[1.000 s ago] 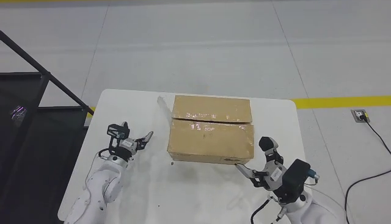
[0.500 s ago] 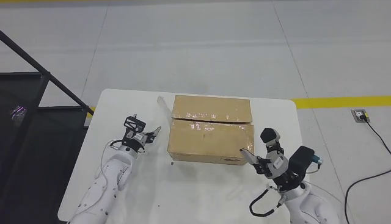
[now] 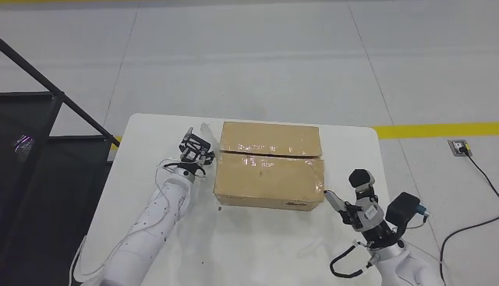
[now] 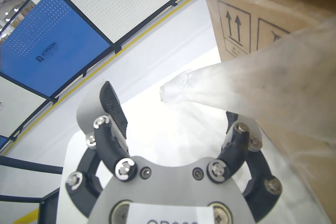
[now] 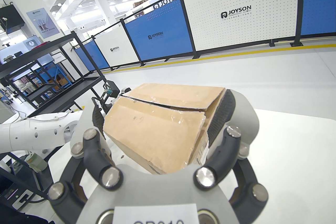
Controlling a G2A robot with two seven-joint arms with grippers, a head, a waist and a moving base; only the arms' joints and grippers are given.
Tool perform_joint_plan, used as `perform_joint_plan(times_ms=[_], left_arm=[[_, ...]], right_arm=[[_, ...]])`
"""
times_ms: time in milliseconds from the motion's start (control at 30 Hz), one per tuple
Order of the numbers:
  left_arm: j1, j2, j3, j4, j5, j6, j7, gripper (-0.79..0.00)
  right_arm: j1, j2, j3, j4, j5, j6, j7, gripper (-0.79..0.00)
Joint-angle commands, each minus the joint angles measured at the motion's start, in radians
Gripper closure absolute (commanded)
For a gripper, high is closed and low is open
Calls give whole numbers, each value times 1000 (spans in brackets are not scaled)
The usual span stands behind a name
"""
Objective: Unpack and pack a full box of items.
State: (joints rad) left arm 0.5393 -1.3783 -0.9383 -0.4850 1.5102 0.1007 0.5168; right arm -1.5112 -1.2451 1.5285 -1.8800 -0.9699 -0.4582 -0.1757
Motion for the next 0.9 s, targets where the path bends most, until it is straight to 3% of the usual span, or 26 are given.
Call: perform_joint_plan(times_ms=[0,200,467,733,867], left_arm=[[-9,-8,-2,36,-9,42,39,-785],[0,-9,-31,99,-30,175,163,-785],[52,11,-82,124,-64,245,249,-785],[143,40,-131,70,-78,287,288,-785],[197,53,-157,13,-84,304,293,-785]], right_arm=[[-1,0,2,2,4,-1,1,-785],[32,1,-11,26,19,-17,25,-785],[99,1,-46,59,22,-40,59,-785],[140,2,-72,88,35,-78,96,-785],[165,5,-72,112,164,-111,207,-785]])
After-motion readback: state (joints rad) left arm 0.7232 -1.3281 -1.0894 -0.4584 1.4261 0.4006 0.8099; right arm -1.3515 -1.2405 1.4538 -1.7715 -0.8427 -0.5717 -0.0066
